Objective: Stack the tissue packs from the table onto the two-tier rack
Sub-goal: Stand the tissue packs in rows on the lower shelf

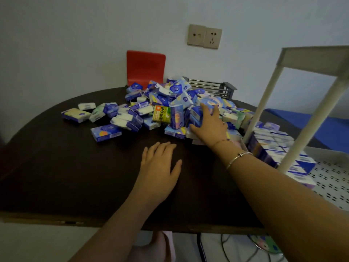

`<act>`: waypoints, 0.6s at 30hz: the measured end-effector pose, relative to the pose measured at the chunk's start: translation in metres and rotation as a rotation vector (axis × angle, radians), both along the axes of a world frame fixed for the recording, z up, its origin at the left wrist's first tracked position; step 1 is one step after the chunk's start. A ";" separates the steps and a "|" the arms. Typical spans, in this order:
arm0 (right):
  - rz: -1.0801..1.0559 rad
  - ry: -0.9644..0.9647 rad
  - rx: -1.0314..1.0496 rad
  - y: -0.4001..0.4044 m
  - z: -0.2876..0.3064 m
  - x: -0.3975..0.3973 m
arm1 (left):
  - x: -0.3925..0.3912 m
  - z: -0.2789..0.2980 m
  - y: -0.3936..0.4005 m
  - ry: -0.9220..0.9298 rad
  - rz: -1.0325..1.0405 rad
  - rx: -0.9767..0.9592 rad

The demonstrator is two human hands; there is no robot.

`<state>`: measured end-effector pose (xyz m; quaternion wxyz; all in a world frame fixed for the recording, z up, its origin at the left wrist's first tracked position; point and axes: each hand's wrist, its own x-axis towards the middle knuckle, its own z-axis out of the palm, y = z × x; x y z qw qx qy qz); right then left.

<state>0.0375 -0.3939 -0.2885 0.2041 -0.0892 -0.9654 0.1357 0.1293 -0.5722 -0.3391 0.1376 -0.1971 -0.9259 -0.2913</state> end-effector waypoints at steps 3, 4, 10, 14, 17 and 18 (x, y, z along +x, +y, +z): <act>-0.001 0.029 -0.001 0.002 -0.003 -0.003 | -0.001 0.000 -0.001 -0.004 0.022 0.069; 0.029 0.079 -0.041 0.002 -0.003 0.000 | -0.001 0.000 -0.002 -0.006 0.024 0.087; 0.294 0.114 -0.514 -0.016 0.006 0.056 | 0.002 0.005 -0.006 0.059 0.010 0.208; 0.433 -0.097 -0.698 -0.027 0.006 0.094 | 0.005 0.007 -0.007 0.191 -0.023 0.185; 0.494 -0.206 -0.969 -0.034 0.001 0.107 | 0.008 0.006 -0.005 0.250 -0.086 0.168; 0.496 -0.226 -1.056 -0.036 0.000 0.110 | 0.010 0.007 -0.005 0.233 -0.102 0.193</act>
